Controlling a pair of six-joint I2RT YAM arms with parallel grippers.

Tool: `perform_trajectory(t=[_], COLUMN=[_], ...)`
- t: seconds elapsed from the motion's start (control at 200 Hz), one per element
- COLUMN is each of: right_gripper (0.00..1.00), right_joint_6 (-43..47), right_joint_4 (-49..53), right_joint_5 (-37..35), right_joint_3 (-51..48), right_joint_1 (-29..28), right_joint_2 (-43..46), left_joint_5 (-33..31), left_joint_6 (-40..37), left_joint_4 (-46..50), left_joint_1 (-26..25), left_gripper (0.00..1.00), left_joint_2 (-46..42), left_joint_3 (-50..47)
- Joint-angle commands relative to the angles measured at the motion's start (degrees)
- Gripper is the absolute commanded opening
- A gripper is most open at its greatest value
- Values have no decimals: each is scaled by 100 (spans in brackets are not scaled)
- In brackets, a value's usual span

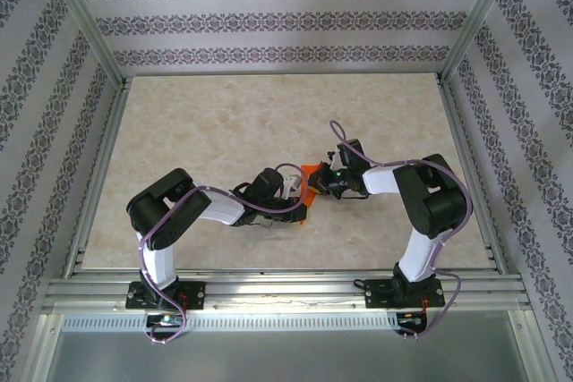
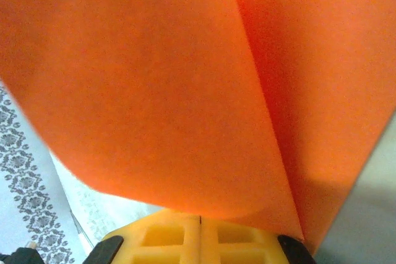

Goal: Fold a paper plane with a square sheet of paper (pick it up from the middle)
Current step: Fold the wing for the fifth time at the center of the table.

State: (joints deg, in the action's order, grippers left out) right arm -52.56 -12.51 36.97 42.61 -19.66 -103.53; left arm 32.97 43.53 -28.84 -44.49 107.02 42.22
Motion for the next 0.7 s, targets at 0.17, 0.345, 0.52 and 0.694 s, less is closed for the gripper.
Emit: perform_trajectory(t=[0.17, 0.345, 0.52, 0.694], right_gripper=[1, 0, 1, 1], right_joint_6=[-48, 70, 110, 62], right_joint_4=[61, 158, 225, 221], right_joint_5=[-242, -168, -124, -129], right_joint_3=[-95, -139, -139, -121], right_joint_1=[95, 81, 40, 24], right_joint_2=[-246, -223, -192, -212], left_joint_5=[317, 576, 523, 214], left_joint_6=[125, 525, 1076, 906], left_joint_4=[326, -1001, -1615, -614], left_joint_1=[-6, 22, 294, 326], left_gripper=[0, 0, 0, 0], left_joint_2=[228, -452, -470, -72], left_joint_3=[-369, -770, -376, 463])
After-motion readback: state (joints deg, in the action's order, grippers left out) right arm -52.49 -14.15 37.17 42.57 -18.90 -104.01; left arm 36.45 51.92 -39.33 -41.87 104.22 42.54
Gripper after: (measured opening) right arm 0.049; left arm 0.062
